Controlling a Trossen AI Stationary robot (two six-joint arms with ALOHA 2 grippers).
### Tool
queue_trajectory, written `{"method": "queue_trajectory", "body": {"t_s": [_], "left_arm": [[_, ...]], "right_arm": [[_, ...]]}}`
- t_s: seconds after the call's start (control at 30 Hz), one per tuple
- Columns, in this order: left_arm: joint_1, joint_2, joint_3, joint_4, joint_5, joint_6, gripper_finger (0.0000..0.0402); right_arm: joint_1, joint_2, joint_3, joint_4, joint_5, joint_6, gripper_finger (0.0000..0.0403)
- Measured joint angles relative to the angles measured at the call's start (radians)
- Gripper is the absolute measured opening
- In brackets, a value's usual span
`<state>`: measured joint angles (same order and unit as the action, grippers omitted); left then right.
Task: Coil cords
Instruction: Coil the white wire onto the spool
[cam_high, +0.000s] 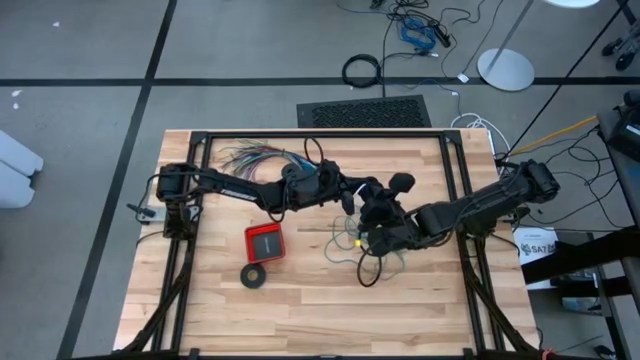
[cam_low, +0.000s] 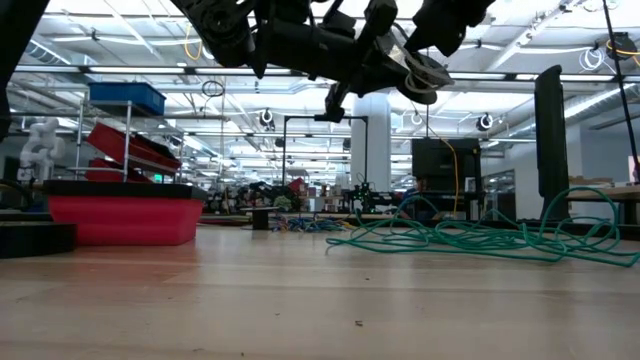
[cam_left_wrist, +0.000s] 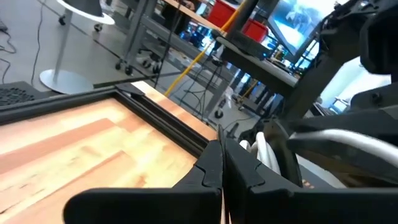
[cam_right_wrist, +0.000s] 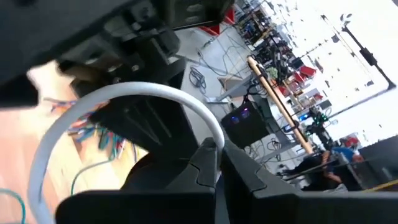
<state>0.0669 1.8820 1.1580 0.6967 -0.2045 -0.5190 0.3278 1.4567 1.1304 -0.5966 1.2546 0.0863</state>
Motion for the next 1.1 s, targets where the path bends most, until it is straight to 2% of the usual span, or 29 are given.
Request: {"method": "queue_trajectory", "body": {"t_s": [0.2, 0.37, 0.53, 0.9, 1.1], "left_arm": [[0.001, 0.000, 0.000, -0.009, 0.028, 0.000, 0.0000], [0.001, 0.000, 0.000, -0.014, 0.040, -0.004, 0.0000], [0.006, 0.000, -0.001, -0.015, 0.097, -0.025, 0.0000], [0.009, 0.000, -0.001, -0.011, 0.153, -0.024, 0.0000], [0.008, 0.000, -0.001, -0.016, 0.170, -0.022, 0.0000]], "right_arm": [[-0.018, -0.002, 0.024, -0.071, -0.058, -0.075, 0.0000], [-0.032, -0.003, 0.026, -0.088, -0.060, -0.134, 0.0000], [-0.047, -0.004, 0.026, -0.116, -0.052, -0.173, 0.0000], [-0.090, -0.004, 0.025, -0.252, -0.084, -0.061, 0.0000], [-0.120, -0.005, 0.025, -0.295, -0.157, 0.005, 0.0000]]}}
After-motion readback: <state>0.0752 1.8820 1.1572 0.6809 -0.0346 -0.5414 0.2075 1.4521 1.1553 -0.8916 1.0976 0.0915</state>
